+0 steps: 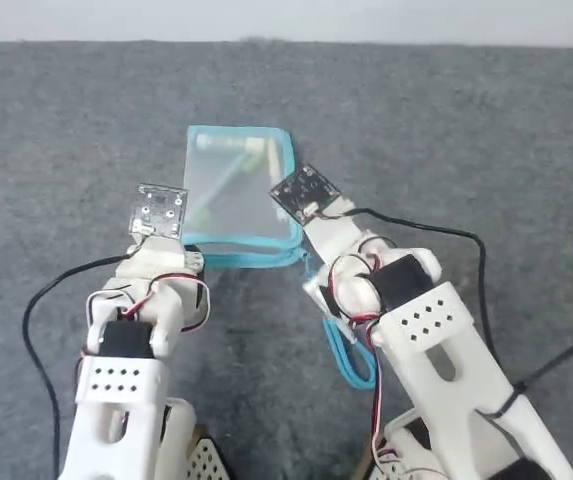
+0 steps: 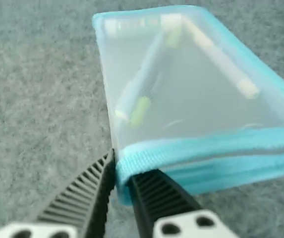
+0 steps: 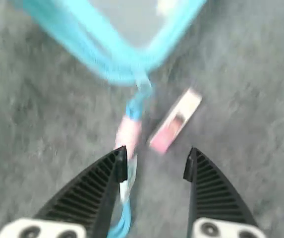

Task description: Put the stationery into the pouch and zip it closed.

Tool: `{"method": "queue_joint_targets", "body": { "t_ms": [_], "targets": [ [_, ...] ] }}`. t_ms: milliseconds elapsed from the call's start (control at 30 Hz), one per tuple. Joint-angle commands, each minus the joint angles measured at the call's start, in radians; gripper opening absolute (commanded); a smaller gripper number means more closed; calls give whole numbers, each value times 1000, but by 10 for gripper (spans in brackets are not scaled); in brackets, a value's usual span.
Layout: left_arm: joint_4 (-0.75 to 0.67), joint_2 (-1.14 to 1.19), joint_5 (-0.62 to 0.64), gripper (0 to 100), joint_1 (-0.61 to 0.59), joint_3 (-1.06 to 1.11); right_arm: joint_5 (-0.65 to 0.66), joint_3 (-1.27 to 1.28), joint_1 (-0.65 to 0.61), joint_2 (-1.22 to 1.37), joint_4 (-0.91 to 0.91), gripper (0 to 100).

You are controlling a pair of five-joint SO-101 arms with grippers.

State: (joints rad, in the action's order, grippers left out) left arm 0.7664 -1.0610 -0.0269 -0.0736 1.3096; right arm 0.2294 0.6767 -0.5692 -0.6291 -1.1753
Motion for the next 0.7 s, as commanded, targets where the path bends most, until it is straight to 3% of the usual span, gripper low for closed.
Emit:
{"method": "queue_joint_targets", "body": {
  "t_ms": [0,100,233,467,667],
  "targets": [
    [14,8,-25,9,40,-65,80,-3,-30,-7,160,191],
    [14,8,-25,9,38,-65,169,-2,-101,4,220,191],
    [14,8,-37,9,43,-65,181,-5,-171,56,300,191],
    [15,8,-64,9,43,-65,176,-6,-168,234,456,192],
    [15,3,-64,9,43,-65,161,-84,-91,329,492,192]
  ]
}}
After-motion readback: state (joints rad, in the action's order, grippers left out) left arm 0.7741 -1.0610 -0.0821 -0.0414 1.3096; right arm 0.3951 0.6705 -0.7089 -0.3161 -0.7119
